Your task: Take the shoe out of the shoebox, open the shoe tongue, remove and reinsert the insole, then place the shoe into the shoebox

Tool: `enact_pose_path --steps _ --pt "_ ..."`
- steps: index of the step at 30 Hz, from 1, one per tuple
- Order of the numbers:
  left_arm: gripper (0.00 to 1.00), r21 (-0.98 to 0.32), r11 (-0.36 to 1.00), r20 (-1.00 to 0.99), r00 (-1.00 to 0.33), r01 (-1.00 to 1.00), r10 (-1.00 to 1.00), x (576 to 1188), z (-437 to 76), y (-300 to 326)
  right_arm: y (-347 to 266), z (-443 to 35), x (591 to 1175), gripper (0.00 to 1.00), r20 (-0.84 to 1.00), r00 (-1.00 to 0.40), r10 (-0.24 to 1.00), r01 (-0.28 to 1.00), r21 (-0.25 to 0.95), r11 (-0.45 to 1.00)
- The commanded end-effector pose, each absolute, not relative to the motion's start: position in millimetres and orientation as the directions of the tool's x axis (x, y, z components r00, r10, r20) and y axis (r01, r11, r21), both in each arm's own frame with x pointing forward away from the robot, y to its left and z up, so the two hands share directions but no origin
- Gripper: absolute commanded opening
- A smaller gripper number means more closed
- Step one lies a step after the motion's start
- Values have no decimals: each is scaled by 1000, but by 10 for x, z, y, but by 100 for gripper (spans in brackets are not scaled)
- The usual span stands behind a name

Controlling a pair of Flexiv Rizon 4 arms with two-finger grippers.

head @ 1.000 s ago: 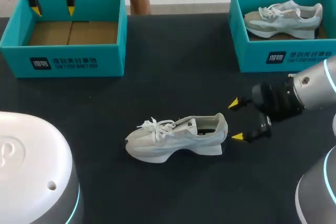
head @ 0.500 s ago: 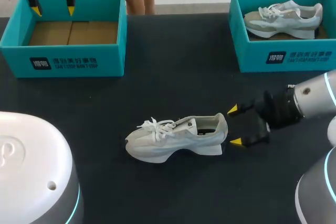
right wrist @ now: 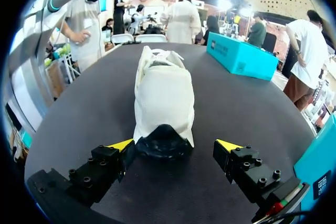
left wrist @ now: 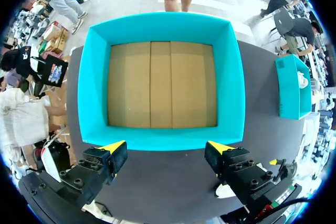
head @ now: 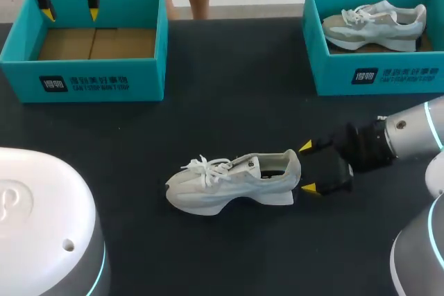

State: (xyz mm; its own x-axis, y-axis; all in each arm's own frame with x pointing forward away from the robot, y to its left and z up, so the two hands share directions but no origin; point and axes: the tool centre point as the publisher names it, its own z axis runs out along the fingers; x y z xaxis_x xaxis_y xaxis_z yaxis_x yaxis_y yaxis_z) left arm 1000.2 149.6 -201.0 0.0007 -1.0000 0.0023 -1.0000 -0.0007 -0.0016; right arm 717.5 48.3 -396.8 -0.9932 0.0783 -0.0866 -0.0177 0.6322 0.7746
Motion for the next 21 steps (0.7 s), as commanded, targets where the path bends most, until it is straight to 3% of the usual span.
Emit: enact_pose_path --steps 1,21 --pt "100 -1 -1 1 1 -1000 -1000 10001 -2005 1496 443 -3994 7156 100 -82 -994 76 -15 772 636" --pt "100 -1 -1 1 1 -1000 -1000 10001 -2005 1496 849 -4142 7030 100 -24 -995 96 40 790 612"
